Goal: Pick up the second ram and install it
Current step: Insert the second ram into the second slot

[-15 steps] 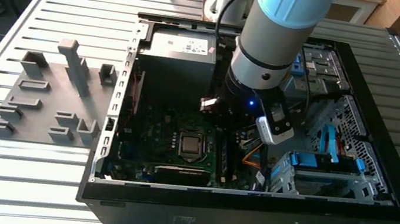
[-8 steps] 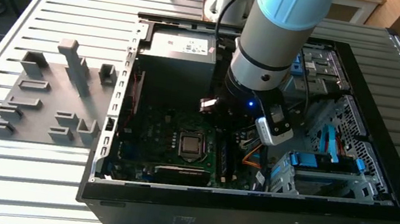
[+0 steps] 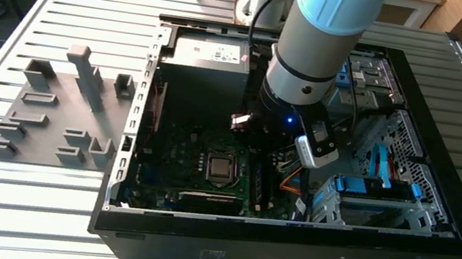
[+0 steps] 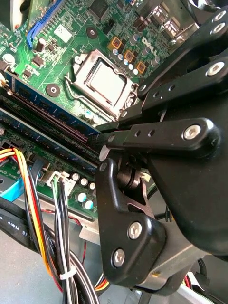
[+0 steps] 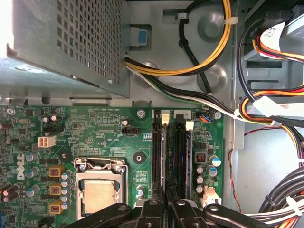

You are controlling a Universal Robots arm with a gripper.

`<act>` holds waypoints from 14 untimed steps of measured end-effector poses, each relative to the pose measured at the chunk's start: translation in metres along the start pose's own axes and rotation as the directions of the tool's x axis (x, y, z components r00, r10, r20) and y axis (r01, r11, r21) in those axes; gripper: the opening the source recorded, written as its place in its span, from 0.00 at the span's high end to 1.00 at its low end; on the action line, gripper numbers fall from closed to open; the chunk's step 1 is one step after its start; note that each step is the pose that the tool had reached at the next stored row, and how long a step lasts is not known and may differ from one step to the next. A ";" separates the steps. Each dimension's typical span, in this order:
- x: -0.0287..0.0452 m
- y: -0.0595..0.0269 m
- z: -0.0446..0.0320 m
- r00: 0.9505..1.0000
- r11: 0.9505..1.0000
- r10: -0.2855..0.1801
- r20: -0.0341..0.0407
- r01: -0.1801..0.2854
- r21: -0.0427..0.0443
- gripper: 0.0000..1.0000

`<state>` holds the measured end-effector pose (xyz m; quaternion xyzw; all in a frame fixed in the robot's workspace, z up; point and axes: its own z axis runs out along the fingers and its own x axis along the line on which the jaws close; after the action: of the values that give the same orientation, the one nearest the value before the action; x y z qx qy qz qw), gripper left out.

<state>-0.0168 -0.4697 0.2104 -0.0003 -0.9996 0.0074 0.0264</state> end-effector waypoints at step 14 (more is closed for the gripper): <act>0.0000 0.0001 -0.0011 1.000 1.000 0.000 0.000 0.000 -0.001 0.86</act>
<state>-0.0168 -0.4696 0.2115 -0.0003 -0.9996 0.0069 0.0263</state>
